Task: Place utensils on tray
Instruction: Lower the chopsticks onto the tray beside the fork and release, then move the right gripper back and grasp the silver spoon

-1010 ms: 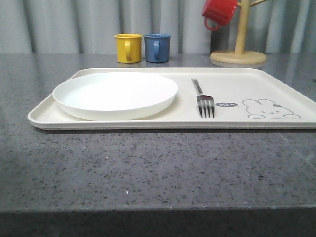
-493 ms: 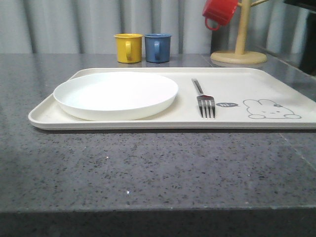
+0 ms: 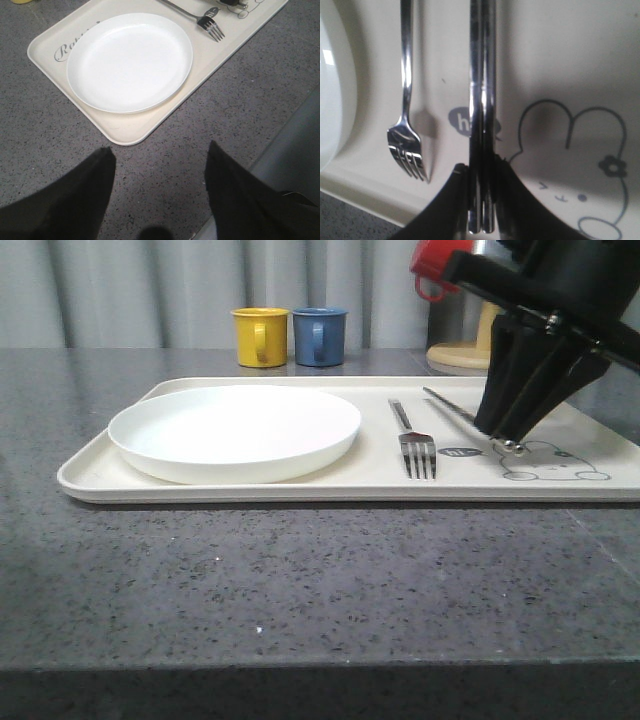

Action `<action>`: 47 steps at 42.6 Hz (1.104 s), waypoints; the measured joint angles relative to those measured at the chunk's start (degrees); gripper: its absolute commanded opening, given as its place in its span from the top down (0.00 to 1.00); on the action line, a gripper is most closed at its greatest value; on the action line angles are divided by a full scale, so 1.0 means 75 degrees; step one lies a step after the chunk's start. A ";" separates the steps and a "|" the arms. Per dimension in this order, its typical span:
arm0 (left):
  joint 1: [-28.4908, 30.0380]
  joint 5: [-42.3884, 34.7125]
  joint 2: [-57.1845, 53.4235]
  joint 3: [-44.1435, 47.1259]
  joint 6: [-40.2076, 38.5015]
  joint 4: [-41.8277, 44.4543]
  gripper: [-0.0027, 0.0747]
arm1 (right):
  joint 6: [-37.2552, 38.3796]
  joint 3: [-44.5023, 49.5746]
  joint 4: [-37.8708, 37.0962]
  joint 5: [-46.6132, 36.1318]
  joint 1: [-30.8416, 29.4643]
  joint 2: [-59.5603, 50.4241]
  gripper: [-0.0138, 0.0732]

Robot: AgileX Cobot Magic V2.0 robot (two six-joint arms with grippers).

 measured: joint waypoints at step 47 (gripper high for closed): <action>0.0000 -0.0004 -0.0006 0.0000 0.0000 0.0000 0.45 | -0.0662 -0.0005 -0.2872 0.0474 -0.2616 -0.1720 0.42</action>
